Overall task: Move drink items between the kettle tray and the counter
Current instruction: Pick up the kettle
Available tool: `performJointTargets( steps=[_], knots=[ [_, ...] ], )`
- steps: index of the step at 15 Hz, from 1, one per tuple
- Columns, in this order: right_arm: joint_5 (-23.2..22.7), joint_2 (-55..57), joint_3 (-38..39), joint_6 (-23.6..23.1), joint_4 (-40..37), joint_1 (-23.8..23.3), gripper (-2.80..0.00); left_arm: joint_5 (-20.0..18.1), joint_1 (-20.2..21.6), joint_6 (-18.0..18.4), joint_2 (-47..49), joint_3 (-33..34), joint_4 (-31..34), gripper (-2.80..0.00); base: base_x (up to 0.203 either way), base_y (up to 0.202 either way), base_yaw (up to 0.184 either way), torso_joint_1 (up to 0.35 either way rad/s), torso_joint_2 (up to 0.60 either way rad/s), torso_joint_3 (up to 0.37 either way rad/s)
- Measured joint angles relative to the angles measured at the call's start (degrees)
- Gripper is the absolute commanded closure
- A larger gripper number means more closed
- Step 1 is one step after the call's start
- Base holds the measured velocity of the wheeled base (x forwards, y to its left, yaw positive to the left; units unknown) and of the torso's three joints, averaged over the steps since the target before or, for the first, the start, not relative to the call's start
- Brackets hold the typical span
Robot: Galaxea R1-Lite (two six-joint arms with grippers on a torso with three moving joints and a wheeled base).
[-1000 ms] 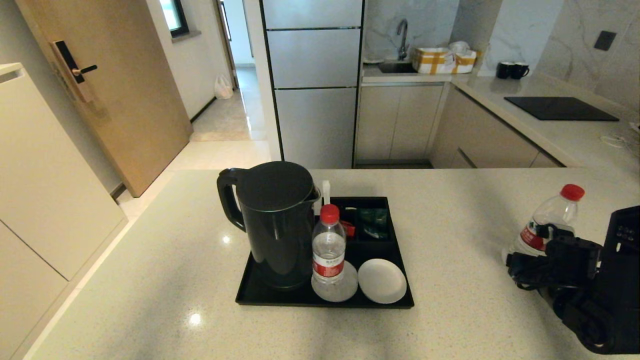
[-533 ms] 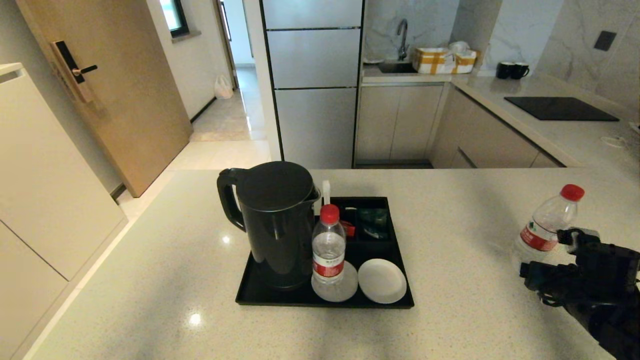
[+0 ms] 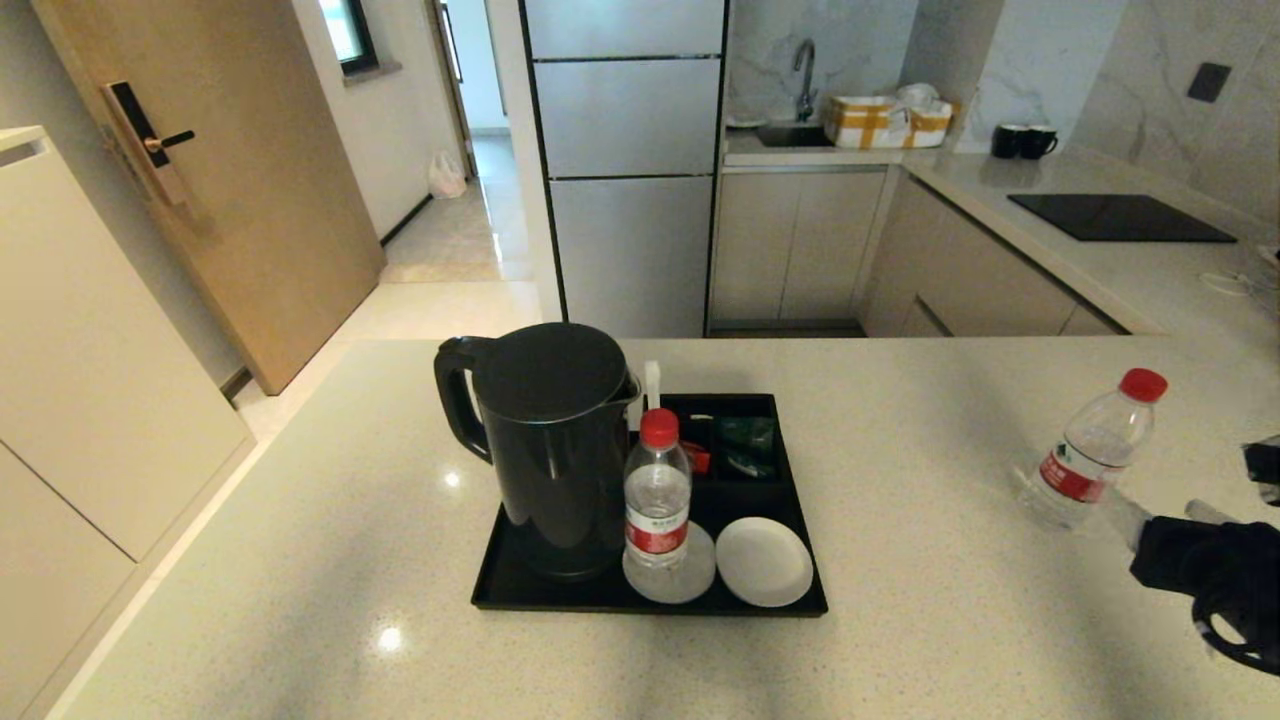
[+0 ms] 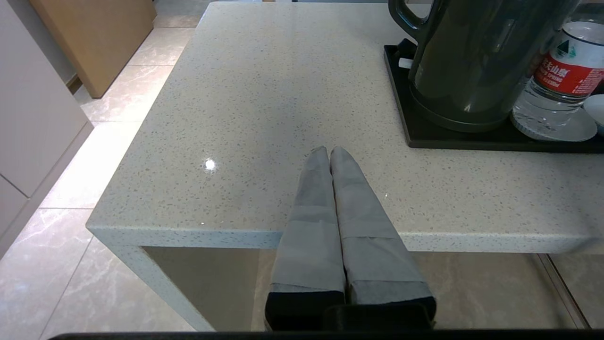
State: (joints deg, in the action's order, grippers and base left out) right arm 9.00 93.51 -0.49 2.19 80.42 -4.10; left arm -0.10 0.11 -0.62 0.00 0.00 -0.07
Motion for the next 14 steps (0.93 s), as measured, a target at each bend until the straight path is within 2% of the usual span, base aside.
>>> performJointTargets(
  steps=[5,7,9,11,13,14],
  knots=[
    [-0.5,-10.1,-6.0,-2.2,-8.3,0.1,0.0,0.0,0.0,0.0,0.0,0.0,0.0,0.0,0.0,0.0,0.0,0.0,0.0,0.0],
    [-0.6,-14.9,-11.8,-2.3,-17.3,0.2,0.0,0.0,0.0,0.0,0.0,0.0,0.0,0.0,0.0,0.0,0.0,0.0,0.0,0.0],
    [-1.5,-23.6,-22.0,-1.7,-33.5,1.8,0.0,0.0,0.0,0.0,0.0,0.0,0.0,0.0,0.0,0.0,0.0,0.0,0.0,0.0],
    [-2.0,-31.3,-31.2,-0.5,-52.2,5.8,0.0,0.0,0.0,0.0,0.0,0.0,0.0,0.0,0.0,0.0,0.0,0.0,0.0,0.0],
    [-2.3,-36.7,-36.9,0.7,-69.0,14.3,0.0,0.0,0.0,-0.1,0.0,0.0,-0.1,0.0,0.0,0.0,0.0,0.0,0.0,0.0],
    [-2.3,-38.8,-38.1,1.0,-75.1,18.3,0.0,0.0,0.0,0.0,0.0,0.0,-0.1,0.0,0.0,0.0,0.0,0.0,0.0,0.0]
  ],
)
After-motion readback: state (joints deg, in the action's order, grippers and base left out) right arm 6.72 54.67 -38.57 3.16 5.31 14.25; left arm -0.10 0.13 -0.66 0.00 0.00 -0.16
